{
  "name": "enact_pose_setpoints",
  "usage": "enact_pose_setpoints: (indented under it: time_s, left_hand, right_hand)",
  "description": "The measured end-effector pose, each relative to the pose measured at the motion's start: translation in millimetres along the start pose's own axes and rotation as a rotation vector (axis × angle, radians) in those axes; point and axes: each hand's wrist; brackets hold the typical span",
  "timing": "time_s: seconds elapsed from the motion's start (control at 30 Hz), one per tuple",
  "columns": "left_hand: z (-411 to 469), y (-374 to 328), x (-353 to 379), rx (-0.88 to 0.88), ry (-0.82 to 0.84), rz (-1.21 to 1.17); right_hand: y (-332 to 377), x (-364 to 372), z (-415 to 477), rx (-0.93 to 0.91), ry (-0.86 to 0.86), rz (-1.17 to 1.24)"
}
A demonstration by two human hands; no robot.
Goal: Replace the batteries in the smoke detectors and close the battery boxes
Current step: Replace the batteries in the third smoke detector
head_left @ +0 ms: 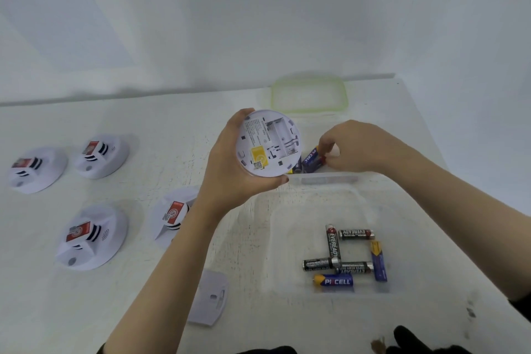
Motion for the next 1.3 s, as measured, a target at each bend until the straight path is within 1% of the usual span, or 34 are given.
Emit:
enact_pose_setpoints:
  time_s: [0.1, 0.17, 0.23, 0.33, 0.4, 0.47, 0.6, 0.8, 0.9, 1.0, 1.1, 1.2, 1.27, 1.3]
  left_hand:
    - [4, 1, 2, -0.002, -0.002, -0.002]
    - [6, 1, 3, -0.001, -0.004, -0.011]
    - [8, 1, 3, 0.005, -0.001, -0.022]
    - [9, 1, 4, 0.007, -0.001, -0.037]
    - [10, 1, 4, 0.004, -0.01, -0.045]
    - [11, 0, 5, -0.003, -0.019, -0.053]
    - [12, -3, 6, 0.002, -0.022, -0.073]
    - [13, -11, 9, 0.033, 0.0, -0.08]
    - [13, -16, 10, 0.07, 0.02, -0.084]
    - [14, -19, 11, 0.119, 0.042, -0.075]
    - [15, -23, 9, 0.14, 0.05, -0.066]
    - [15, -24, 9, 0.155, 0.06, -0.066]
    - [14, -24, 8, 0.159, 0.053, -0.061]
    - [13, -25, 8, 0.162, 0.046, -0.057]
  right_hand:
    - [-2, 1, 2, -0.012, 0.015, 0.029]
    - [-7, 3, 4, -0.025, 0.02, 0.091]
    - [-13, 3, 5, -0.045, 0.033, 0.231]
    - [-20, -2, 0, -0.037, 0.007, 0.524]
    - [-22, -7, -6, -0.05, -0.059, 0.702]
    - [-23, -10, -13, -0.086, -0.138, 0.828]
    - [-21, -15, -23, -0.134, -0.312, 0.979]
    - [-6, -27, -34, -0.24, -0.528, 1.183]
    - [6, -32, -38, -0.28, -0.574, 1.157]
    - [15, -33, -41, -0.285, -0.601, 0.949]
    - [18, -34, -42, -0.335, -0.603, 0.687]
    - [18, -30, -37, -0.353, -0.63, 0.49]
    - [18, -27, -34, -0.351, -0.675, 0.421]
    - [19, -26, -35, -0.344, -0.672, 0.45]
Point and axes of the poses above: each hand's wrist, its own z-axis towards the middle knuckle, its own x-axis out of the palm, y = z × x, and after that the axes turned 4 degrees about y, right-handed
